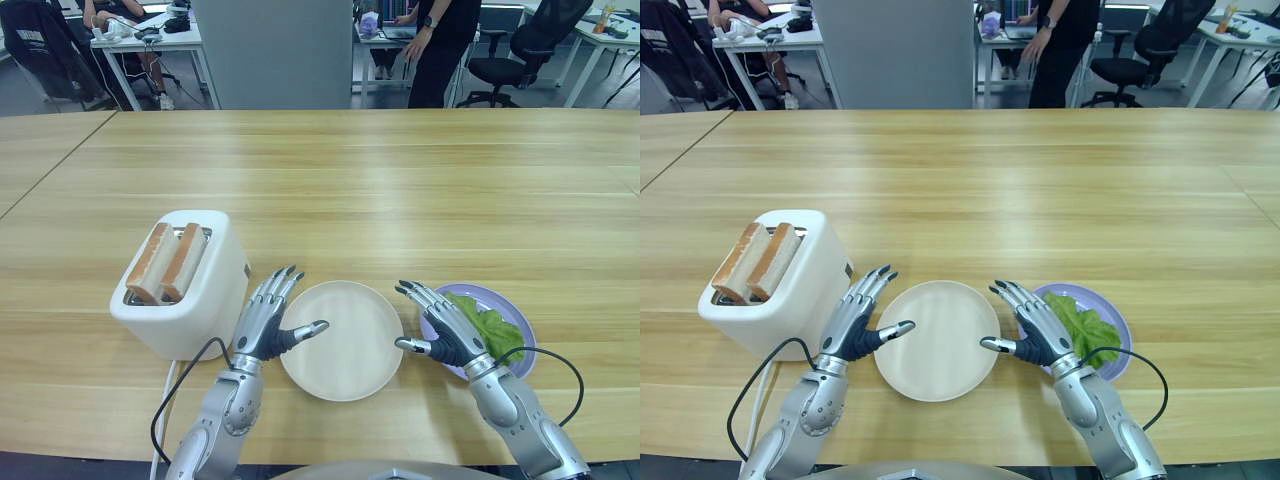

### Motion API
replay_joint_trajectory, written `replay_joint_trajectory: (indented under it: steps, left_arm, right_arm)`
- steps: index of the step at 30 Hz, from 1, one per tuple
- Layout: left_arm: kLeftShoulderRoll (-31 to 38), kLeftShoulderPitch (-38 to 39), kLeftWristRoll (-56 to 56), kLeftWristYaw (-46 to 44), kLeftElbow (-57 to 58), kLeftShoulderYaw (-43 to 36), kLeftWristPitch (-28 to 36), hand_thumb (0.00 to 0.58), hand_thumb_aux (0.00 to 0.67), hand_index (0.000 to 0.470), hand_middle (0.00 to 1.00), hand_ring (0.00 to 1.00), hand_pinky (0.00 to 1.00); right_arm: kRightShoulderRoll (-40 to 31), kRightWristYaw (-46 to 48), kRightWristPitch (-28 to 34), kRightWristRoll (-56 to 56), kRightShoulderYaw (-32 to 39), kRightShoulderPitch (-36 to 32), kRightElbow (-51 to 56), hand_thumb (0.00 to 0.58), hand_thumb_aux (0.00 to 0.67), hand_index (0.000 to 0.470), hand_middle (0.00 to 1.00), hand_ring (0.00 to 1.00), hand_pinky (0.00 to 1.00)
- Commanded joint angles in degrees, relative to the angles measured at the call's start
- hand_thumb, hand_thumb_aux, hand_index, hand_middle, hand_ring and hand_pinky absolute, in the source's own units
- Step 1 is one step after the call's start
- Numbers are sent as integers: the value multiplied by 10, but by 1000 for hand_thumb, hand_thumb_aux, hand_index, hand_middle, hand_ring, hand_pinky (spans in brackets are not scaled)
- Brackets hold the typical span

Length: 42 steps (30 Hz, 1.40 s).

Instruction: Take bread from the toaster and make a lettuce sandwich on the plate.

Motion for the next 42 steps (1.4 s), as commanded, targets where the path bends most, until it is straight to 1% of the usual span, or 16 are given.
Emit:
replay_joint_trajectory:
  steps: [1, 7, 15, 18, 20, 29, 32, 42]
  left_arm:
    - [3, 3, 14, 2, -6, -12, 8, 0, 0, 0, 0, 0, 0]
    - [-3, 9, -18, -1, -19, -9, 2, 0, 0, 0, 0, 0, 0]
    - [-3, 28, 11, -72, -172, -2, 38, 0, 0, 0, 0, 0, 0]
    - [6, 32, 26, -99, -218, 32, 60, 0, 0, 0, 0, 0, 0]
    - [17, 36, 37, -109, -240, 73, 76, 0, 0, 0, 0, 0, 0]
    - [60, 69, 39, -116, -258, 232, 109, 0, 0, 0, 0, 0, 0]
    - [69, 74, 34, -124, -256, 266, 115, 0, 0, 0, 0, 0, 0]
    - [82, 89, 38, -126, -225, 341, 131, 0, 0, 0, 0, 0, 0]
  right_arm:
    - [-3, -5, 7, -5, 1, -2, 11, 0, 0, 0, 0, 0, 0]
    - [0, 1, 8, 13, 2, -3, 16, 0, 0, 0, 0, 0, 0]
    - [5, 3, 14, 23, 1, 4, 13, 0, 0, 0, 0, 0, 0]
    - [7, 2, 17, 25, 2, 7, 10, 0, 0, 0, 0, 0, 0]
    - [9, 2, 18, 27, 2, 8, 11, 0, 0, 0, 0, 0, 0]
    - [9, 0, 18, 31, 0, 13, 14, 0, 0, 0, 0, 0, 0]
    - [9, 0, 18, 32, -1, 15, 14, 0, 0, 0, 0, 0, 0]
    - [5, 1, 18, 39, -4, 18, 15, 0, 0, 0, 0, 0, 0]
